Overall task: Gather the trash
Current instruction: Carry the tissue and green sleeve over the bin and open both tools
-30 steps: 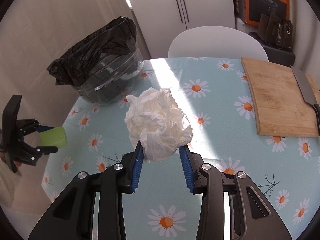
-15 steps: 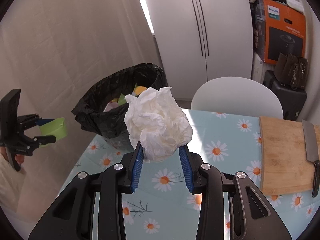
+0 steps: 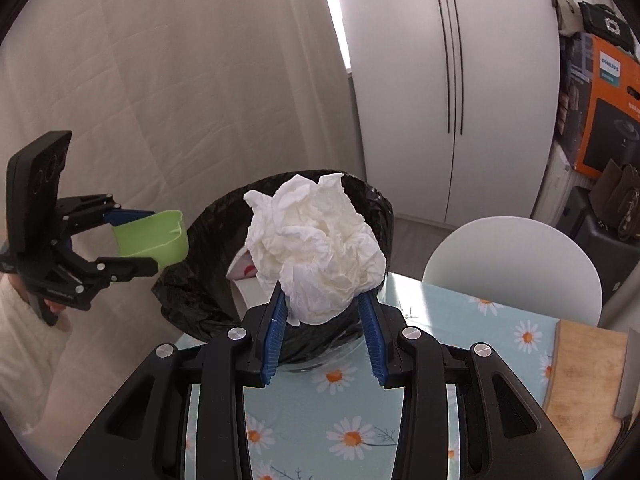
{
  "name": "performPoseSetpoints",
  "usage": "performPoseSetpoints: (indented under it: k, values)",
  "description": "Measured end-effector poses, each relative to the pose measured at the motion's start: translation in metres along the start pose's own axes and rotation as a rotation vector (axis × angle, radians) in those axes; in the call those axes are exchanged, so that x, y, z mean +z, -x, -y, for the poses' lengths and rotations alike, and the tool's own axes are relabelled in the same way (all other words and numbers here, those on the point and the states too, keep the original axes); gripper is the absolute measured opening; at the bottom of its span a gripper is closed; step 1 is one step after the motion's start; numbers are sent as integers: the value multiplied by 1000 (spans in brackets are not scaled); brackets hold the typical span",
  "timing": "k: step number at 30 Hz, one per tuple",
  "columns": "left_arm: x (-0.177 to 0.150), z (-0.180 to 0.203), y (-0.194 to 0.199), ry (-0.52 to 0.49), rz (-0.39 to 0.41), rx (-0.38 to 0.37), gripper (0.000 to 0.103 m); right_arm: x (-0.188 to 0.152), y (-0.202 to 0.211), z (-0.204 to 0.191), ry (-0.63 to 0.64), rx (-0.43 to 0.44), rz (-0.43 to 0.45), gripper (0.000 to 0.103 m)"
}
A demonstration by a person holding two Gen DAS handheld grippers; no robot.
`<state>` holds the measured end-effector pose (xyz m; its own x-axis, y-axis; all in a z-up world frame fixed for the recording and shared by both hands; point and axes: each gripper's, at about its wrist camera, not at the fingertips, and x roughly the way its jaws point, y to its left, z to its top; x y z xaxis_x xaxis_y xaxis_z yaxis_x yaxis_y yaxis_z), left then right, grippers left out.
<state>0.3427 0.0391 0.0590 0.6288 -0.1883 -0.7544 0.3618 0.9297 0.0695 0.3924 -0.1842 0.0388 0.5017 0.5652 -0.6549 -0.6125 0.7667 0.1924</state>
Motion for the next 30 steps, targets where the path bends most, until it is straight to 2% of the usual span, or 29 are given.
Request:
performPoseSetpoints:
  k: [6,7,8,9,10,15,20,22,26,30]
  values:
    - [12,-8,-18,-4,16,-34,70,15,-25,-2,15,17,-17,36]
    - [12,-10,-21,3,23,-42,70,16,-28,-2,17,15,-17,48]
    - [12,-11,-22,11,35,-42,78,17,-31,-2,16,21,-15,61]
    - [12,-11,-24,14,48,-29,97,17,-33,-2,19,20,-7,83]
    - [11,-11,-25,14,67,-16,96,18,-32,-2,26,6,7,88]
    - [3,-6,-28,32,82,-31,97,14,-30,3,33,-27,26,88]
    - [-10,2,-8,64,157,31,97,2,-18,8,18,-39,40,89]
    - [-16,5,-2,79,160,26,97,-4,-11,8,13,-29,41,89]
    - [-28,12,7,89,138,100,97,-15,4,6,22,-34,41,91]
    - [-42,21,20,121,137,119,97,-25,20,1,42,-38,37,91]
